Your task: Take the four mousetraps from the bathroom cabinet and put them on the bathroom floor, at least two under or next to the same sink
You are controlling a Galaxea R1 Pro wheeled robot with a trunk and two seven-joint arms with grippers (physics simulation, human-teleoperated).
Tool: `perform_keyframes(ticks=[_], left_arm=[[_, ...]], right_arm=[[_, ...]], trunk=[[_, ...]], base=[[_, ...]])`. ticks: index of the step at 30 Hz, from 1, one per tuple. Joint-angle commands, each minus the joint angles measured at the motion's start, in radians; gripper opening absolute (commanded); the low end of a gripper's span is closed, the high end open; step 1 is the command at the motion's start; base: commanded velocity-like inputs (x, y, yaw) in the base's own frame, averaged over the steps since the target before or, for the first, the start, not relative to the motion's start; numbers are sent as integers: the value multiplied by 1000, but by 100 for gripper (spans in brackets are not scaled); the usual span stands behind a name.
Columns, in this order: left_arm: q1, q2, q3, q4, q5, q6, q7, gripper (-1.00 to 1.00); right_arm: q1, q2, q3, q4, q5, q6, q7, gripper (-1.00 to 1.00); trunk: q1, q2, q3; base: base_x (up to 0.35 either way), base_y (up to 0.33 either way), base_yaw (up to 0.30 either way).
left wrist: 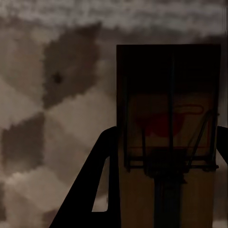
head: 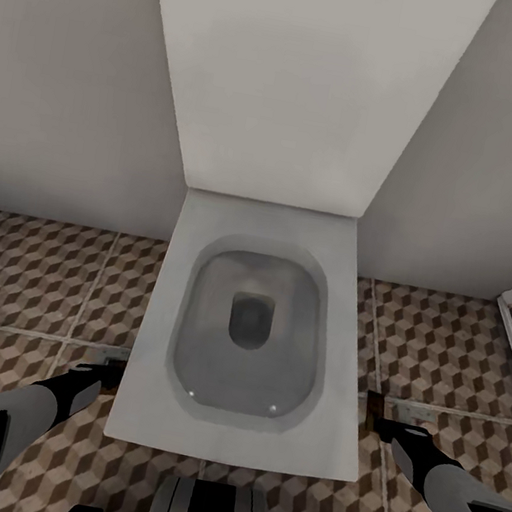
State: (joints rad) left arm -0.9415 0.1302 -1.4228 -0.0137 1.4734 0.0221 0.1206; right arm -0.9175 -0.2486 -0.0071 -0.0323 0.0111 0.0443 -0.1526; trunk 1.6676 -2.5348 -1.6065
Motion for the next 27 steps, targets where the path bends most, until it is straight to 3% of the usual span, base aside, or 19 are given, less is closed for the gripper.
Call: perform_keyframes(ticks=[1,15,20,27], left_arm=[[-1,0,-8,-2,5,2,7,-100],[0,0,-8,-2,5,2,7,-100],[-1,0,-8,-2,5,2,7,-100],[0,1,-8,-2,5,2,7,-100]], right_arm=[[0,0,-1,-1,1,4,-2,100],[0,0,-1,-1,1,3,-2,100],[0,0,-1,-1,1,3,-2,100],[0,0,-1,-1,1,3,-2,100]], trunk=[[0,0,0],[0,0,0],[2,-1,-20],[2,-1,-20]], base=[[0,0,-23],[0,0,-32],[0,0,-2],[0,0,0]])
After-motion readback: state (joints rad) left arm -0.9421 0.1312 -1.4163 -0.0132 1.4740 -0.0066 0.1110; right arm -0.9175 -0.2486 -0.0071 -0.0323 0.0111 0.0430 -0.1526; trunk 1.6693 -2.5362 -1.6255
